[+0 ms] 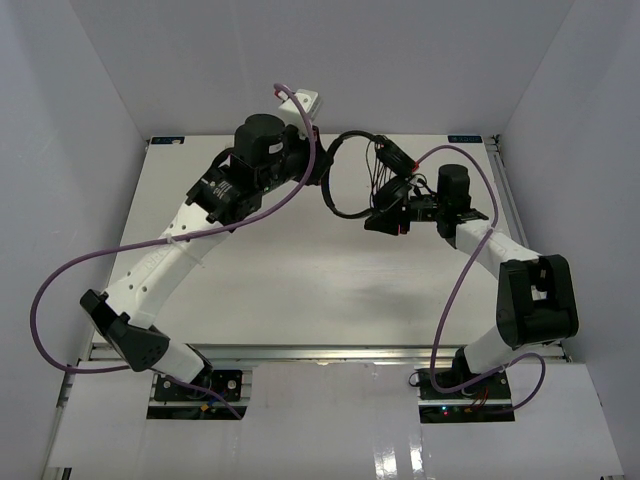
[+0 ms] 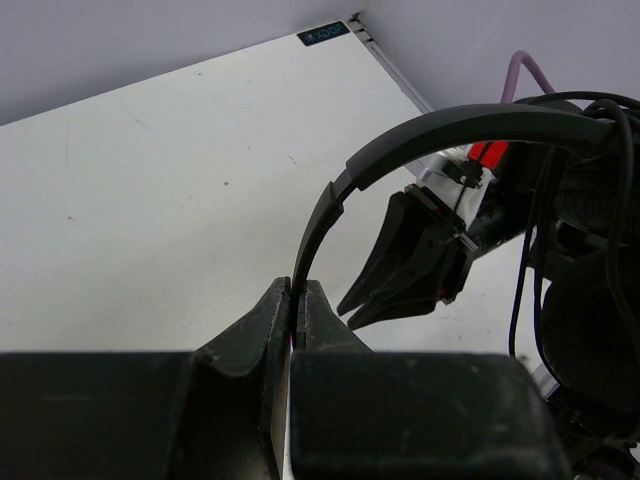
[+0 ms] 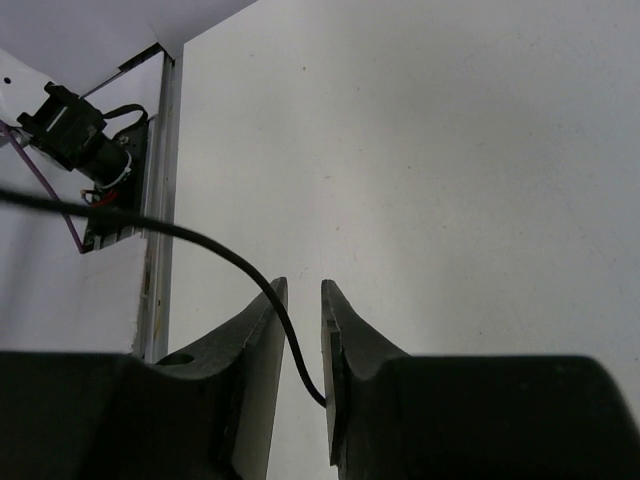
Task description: Wrap the headphones
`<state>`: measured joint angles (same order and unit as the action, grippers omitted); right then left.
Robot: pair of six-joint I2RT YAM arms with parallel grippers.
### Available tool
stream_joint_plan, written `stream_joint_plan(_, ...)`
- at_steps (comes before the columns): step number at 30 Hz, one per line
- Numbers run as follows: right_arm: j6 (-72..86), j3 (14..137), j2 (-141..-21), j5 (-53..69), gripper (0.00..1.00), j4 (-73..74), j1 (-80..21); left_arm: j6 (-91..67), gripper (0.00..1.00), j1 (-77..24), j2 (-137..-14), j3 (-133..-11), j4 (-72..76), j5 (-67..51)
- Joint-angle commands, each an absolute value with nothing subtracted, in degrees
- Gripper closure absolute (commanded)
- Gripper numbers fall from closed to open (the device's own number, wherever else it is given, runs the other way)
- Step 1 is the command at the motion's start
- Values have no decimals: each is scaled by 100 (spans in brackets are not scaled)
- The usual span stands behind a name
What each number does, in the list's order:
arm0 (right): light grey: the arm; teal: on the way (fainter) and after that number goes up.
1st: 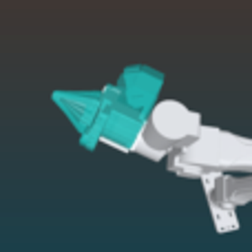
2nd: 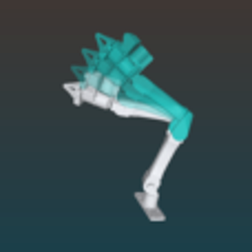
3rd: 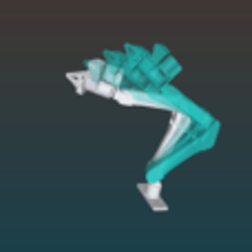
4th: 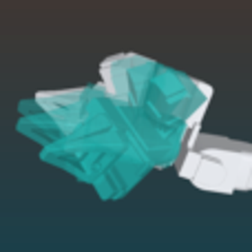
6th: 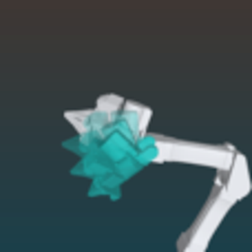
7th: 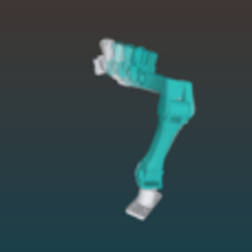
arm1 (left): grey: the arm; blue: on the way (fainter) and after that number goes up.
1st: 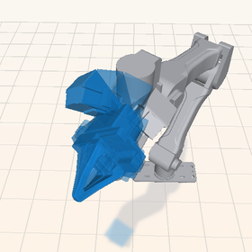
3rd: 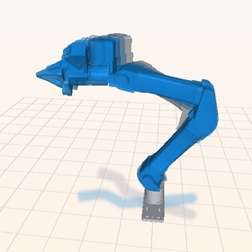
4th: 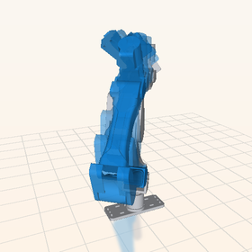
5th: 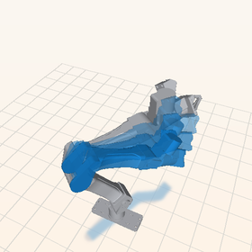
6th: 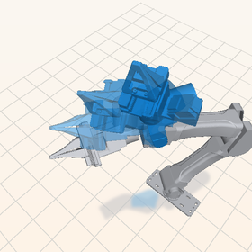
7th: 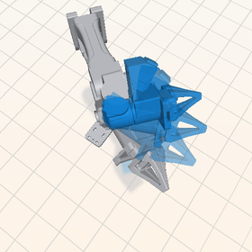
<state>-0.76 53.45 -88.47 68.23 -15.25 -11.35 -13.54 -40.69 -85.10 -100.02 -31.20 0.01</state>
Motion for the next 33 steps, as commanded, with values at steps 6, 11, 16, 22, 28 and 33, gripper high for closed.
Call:
stream_joint_plan(6, 113, 5114, -8488, 6915, 89, -2000, -1116, -1434, 100, -4083, -8355, -10255, -3019, 1103)
stream_joint_plan(11, -487, 4943, -7968, 6428, 92, -1536, -1199, -1613, 100, -3985, -8343, -9915, -2832, 1566)
stream_joint_plan(16, -1811, 5072, -7285, 4955, 92, -129, -1799, -2219, 100, -3612, -8576, -9393, -2368, 1418)
stream_joint_plan(22, -3054, 5336, -6910, 2794, 92, 1241, -2848, -2653, 100, -3333, -9288, -9395, -2144, 1302)
stream_joint_plan(28, -3858, 5654, -7068, 1456, 92, 2131, -3319, -2668, 100, -3212, -9620, -9299, -2147, 1119)
stream_joint_plan(33, -4685, 5901, -7168, -178, 92, 2450, -3884, -2219, 100, -3208, -10093, -9191, -2426, 881)
